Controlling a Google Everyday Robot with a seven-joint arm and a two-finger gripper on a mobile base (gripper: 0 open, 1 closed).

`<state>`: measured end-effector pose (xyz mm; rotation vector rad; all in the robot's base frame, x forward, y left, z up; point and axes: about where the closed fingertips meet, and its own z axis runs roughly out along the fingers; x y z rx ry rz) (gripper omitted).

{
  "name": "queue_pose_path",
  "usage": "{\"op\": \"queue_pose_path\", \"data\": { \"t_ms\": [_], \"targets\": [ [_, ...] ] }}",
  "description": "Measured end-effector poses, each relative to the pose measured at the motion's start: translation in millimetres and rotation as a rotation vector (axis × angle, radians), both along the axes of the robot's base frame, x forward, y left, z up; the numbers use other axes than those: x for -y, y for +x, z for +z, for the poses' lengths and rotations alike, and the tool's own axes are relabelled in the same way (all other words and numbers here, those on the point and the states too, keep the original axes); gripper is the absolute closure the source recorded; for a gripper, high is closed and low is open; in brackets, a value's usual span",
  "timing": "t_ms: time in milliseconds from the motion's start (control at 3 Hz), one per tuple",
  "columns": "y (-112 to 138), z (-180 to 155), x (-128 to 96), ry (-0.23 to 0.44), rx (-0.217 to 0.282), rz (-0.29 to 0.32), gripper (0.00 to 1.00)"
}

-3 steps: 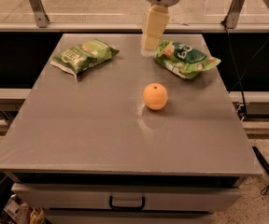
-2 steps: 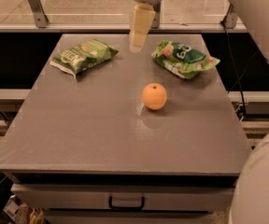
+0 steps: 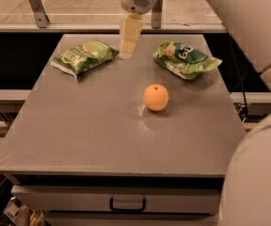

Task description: Pick green jalapeno chip bag

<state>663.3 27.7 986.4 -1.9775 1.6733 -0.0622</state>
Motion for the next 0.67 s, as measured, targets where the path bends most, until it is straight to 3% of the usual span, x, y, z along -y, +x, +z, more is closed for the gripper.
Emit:
{"op": "queue_pose_path", "data": {
  "t_ms": [667],
  "targets": [
    [21, -76, -58, 0.097, -0.053, 0.022, 0.00]
  ]
}}
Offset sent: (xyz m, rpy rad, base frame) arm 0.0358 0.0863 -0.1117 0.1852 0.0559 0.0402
